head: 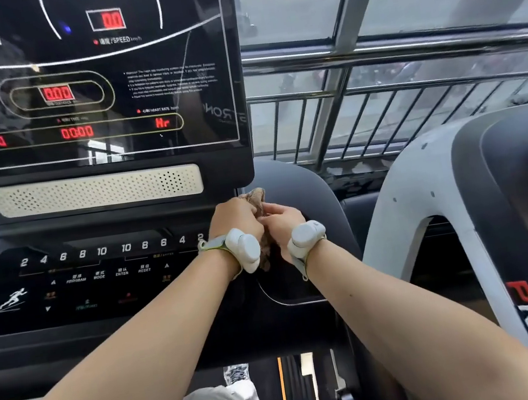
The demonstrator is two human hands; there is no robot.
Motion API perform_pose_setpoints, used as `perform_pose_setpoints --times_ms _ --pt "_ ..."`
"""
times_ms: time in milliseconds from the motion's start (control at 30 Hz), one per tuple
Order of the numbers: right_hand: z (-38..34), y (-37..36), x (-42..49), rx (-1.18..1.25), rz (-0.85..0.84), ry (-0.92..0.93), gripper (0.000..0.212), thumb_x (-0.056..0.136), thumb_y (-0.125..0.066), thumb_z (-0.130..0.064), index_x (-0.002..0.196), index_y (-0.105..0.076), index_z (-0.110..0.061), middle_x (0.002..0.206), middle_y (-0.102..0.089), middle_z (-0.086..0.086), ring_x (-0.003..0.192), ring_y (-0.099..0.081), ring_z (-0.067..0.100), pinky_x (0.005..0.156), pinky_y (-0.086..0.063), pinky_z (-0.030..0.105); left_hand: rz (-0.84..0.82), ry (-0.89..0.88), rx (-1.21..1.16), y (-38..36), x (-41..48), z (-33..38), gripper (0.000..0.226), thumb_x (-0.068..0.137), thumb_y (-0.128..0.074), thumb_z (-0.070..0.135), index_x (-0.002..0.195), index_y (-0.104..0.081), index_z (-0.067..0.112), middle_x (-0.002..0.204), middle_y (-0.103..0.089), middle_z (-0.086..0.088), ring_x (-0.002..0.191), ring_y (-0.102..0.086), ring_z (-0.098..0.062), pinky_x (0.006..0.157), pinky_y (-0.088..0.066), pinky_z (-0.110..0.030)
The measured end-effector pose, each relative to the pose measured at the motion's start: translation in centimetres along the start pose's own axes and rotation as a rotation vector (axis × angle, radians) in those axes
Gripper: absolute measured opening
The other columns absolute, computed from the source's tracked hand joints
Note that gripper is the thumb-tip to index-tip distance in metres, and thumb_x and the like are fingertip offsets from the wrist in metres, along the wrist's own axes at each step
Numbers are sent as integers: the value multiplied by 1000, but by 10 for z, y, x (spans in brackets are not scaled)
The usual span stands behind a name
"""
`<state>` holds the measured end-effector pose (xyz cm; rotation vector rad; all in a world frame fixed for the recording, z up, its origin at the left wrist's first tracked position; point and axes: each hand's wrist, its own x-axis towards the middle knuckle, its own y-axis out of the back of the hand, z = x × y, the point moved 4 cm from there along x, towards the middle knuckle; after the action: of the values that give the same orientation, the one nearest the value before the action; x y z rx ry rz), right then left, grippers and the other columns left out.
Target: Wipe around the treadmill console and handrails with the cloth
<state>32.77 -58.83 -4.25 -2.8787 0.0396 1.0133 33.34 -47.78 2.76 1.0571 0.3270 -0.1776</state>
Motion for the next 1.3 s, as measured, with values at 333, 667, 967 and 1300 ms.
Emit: perform_pose_setpoints --times_ms 333,667,967,1300 --pt "16 24 -7 -30 41 -24 56 90 -47 17 127 -73 -15 114 -77 4 108 -71 23 98 -58 33 -219 -76 63 -49 -8 10 25 95 -55 10 114 -72 9 105 -67 -6 98 -63 -24 80 -52 -28" --pt "27 23 -25 -256 -108 20 25 90 -70 -9 112 -79 -19 97 -81 3 90 -76 15 78 -59 23 -299 -47 32 -13 -7 3 12 84 -70 21 87 -80 14 81 -79 -4 74 -76 -19 74 -64 -33" --pt "50 36 -39 -667 -122 -97 33 73 -88 -42 60 -65 -21 53 -63 -14 57 -61 8 64 -56 28 54 -412 -84 -12 -17 -21 24 79 -75 7 101 -78 15 104 -73 3 95 -65 -10 92 -49 -20" --pt "41 24 -35 -730 82 32 16 77 -68 -25 66 -60 -16 61 -55 -6 59 -53 15 55 -41 25 287 -547 119 -8 -9 -46 36 80 -69 7 114 -75 18 114 -75 5 113 -66 -20 101 -46 -40"
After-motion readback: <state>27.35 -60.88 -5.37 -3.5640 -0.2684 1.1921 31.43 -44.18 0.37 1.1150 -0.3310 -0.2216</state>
